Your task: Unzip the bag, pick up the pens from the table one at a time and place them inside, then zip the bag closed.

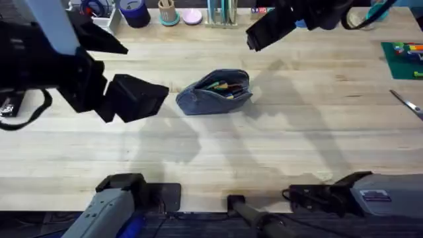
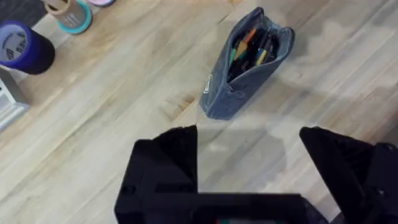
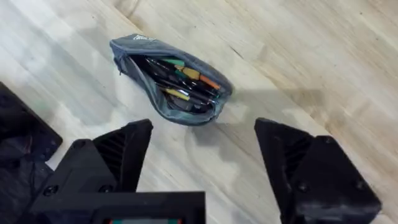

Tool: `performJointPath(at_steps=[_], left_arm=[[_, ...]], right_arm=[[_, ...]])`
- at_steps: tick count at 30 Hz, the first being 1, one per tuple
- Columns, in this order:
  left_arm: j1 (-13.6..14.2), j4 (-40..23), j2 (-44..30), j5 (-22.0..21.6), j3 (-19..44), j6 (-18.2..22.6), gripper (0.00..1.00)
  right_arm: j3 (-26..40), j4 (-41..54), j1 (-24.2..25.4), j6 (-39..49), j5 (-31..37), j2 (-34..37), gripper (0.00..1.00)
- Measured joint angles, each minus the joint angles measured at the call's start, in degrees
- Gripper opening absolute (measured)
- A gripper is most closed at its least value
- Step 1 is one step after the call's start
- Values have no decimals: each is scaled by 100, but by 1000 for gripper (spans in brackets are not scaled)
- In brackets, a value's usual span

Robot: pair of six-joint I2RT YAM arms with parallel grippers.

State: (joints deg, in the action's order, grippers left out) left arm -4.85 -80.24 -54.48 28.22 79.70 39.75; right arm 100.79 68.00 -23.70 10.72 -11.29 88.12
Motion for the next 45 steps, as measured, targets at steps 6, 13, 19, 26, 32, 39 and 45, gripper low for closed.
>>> performJointPath(at_steps=[6,13,19,26,32,39,45], left_arm=[[-547,-8,2,543,-207,681,993],[-1276,204,-23,1501,-992,1691,993],[-1830,377,-431,2348,-1490,2592,994],[-2133,321,-1564,3025,-1773,3910,994],[-2143,96,-2774,3329,-1775,5185,994],[-2143,-454,-4411,3504,-1775,7090,994],[-2143,-151,-4985,3502,-1777,7675,994]], right_arm=[[0,1,0,0,0,0,996],[0,51,0,-2,0,0,996],[0,104,0,-77,0,0,996],[0,104,0,-179,0,0,996],[0,100,0,-197,0,0,996],[0,-28,0,-241,0,2,996],[0,-36,0,-371,0,41,996]])
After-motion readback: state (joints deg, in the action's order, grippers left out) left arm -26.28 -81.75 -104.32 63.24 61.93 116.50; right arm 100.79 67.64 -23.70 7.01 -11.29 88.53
